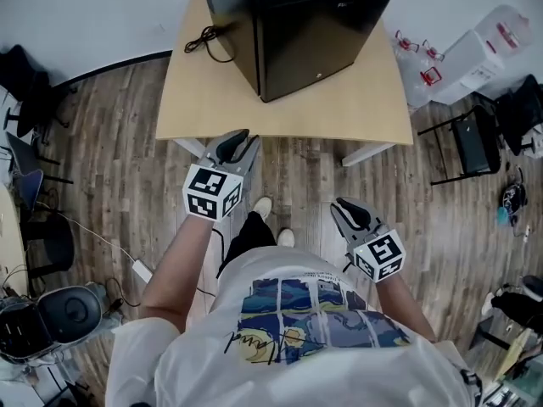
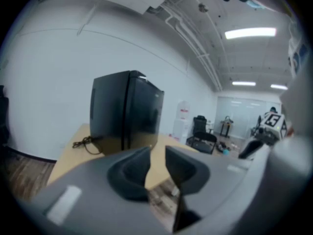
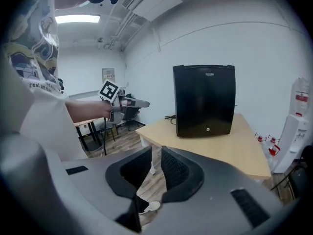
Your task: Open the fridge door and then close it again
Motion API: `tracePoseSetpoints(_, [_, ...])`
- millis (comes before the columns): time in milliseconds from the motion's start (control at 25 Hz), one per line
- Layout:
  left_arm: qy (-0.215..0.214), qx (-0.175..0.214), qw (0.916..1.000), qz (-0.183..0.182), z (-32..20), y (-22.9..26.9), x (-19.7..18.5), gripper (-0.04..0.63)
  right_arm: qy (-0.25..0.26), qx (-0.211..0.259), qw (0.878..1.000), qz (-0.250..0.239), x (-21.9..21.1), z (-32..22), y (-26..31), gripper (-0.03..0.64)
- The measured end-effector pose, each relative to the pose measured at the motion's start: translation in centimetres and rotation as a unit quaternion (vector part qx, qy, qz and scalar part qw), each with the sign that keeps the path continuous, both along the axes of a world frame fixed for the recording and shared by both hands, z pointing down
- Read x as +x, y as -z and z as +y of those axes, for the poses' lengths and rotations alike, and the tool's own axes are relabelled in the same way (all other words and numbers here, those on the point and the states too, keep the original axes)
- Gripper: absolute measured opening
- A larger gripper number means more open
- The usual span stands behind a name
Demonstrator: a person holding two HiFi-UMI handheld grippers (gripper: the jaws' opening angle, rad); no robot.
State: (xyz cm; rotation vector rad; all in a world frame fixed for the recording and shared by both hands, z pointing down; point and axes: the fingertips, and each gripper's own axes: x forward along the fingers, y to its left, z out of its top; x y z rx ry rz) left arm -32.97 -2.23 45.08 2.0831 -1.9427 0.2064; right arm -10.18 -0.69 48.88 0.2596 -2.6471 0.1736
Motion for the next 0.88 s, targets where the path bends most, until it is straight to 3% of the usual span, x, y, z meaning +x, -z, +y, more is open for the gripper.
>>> tracePoseSetpoints(360, [-0.013,0.017,0.9998,0.002,-12.1,-0.2,-7.9,0.118,-0.113,0.014,0.993,0.011,-1.6,-5.9,1.6,0.054])
tracePoseSetpoints(640, [-0.029,0.022,0.9992,-0.016,-16.8,-0.8,-9.8,0.132,-0.181,0.000,0.983,0.021,-2.0,-7.1,1.1,0.052])
tracePoseSetpoints(880, [-0.046,0.033,0.9981,-0.024,-18.0,-1.3,-10.2,0.156,-0.221,-0.007,0.975,0.025,-2.1,-6.7,-0.1,0.052])
